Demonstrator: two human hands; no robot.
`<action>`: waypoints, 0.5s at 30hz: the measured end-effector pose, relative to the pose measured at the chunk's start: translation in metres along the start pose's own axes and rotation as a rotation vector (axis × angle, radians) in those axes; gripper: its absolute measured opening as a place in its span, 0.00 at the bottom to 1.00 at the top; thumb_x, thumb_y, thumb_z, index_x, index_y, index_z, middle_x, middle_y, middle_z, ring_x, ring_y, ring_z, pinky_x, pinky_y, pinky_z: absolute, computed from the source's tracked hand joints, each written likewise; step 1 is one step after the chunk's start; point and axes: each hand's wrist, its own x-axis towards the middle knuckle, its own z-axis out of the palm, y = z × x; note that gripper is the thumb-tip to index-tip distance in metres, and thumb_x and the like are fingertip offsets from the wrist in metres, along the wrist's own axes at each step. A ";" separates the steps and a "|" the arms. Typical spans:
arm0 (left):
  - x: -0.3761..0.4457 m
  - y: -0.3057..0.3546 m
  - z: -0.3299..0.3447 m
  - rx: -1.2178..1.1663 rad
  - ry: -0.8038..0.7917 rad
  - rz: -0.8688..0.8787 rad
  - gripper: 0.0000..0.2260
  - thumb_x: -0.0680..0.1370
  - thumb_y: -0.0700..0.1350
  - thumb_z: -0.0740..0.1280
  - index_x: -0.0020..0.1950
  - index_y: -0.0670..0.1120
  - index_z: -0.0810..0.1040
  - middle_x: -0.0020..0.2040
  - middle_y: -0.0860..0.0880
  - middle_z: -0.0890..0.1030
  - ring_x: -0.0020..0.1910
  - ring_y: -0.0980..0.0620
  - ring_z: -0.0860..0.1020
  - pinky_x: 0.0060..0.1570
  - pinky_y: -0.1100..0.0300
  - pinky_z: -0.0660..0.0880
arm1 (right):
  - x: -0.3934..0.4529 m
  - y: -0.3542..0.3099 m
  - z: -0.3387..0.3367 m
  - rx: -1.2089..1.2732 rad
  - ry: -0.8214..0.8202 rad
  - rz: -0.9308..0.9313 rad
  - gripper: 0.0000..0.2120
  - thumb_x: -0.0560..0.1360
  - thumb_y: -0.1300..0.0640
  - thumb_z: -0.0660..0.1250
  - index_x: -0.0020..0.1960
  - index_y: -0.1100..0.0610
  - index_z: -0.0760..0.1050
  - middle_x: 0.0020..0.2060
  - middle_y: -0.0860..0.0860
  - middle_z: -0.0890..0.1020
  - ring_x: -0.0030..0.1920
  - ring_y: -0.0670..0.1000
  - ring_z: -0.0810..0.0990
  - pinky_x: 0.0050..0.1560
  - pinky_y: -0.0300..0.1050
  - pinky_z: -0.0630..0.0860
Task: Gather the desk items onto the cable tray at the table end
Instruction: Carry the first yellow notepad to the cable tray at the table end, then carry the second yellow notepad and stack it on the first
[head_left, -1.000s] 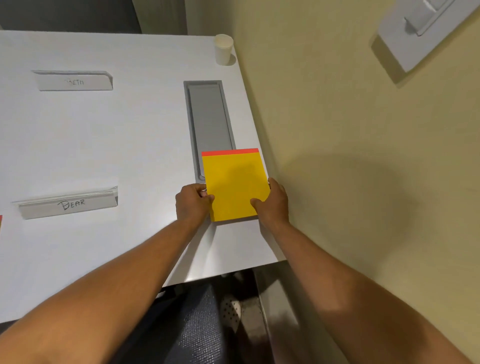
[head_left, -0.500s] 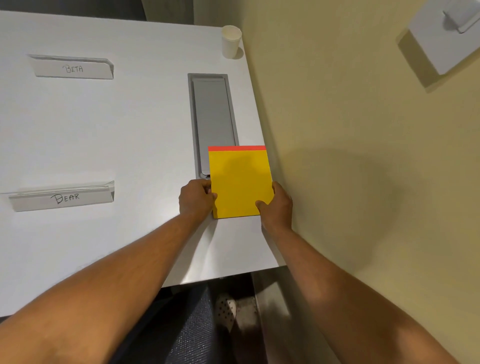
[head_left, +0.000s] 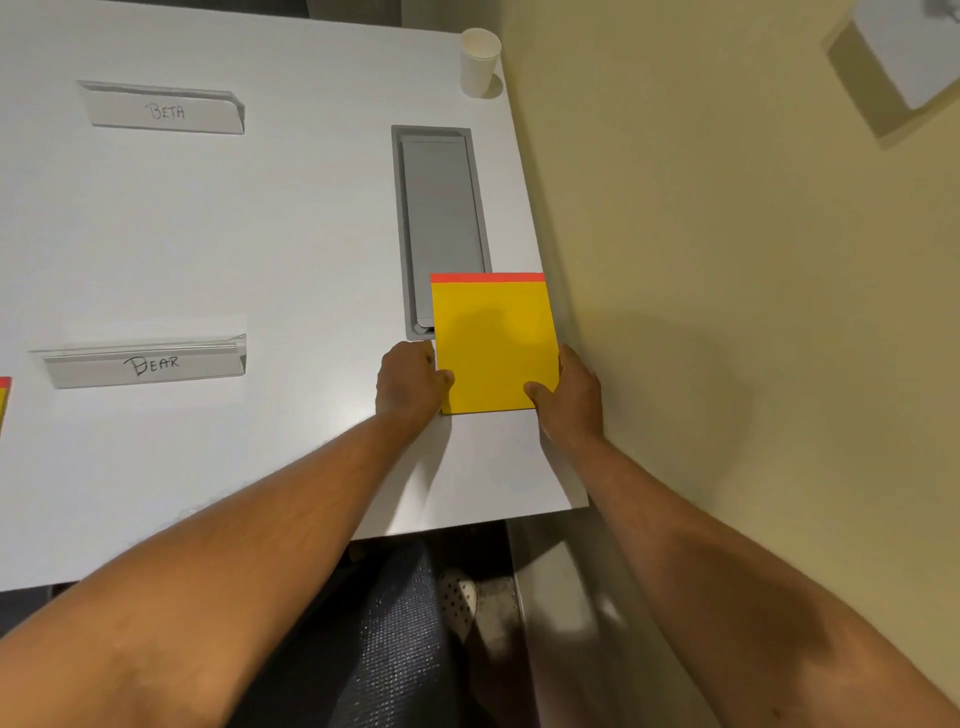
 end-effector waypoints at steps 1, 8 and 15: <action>-0.006 -0.001 -0.005 0.054 -0.013 0.055 0.08 0.79 0.43 0.75 0.49 0.40 0.80 0.52 0.40 0.80 0.49 0.42 0.78 0.45 0.53 0.72 | -0.005 -0.002 -0.003 -0.026 0.001 -0.017 0.36 0.81 0.58 0.72 0.83 0.61 0.58 0.81 0.58 0.67 0.80 0.58 0.65 0.81 0.51 0.63; -0.076 -0.028 -0.056 0.446 0.049 0.497 0.27 0.84 0.45 0.68 0.81 0.39 0.67 0.80 0.37 0.68 0.77 0.35 0.68 0.72 0.41 0.73 | -0.077 -0.036 0.000 -0.320 -0.024 -0.326 0.35 0.85 0.50 0.64 0.85 0.57 0.52 0.86 0.52 0.51 0.85 0.54 0.52 0.82 0.48 0.54; -0.161 -0.043 -0.132 0.687 0.174 0.637 0.33 0.85 0.53 0.64 0.84 0.39 0.60 0.85 0.37 0.59 0.84 0.34 0.57 0.79 0.33 0.59 | -0.180 -0.108 0.012 -0.483 0.073 -0.617 0.31 0.87 0.49 0.59 0.85 0.59 0.55 0.85 0.55 0.52 0.86 0.56 0.48 0.85 0.57 0.49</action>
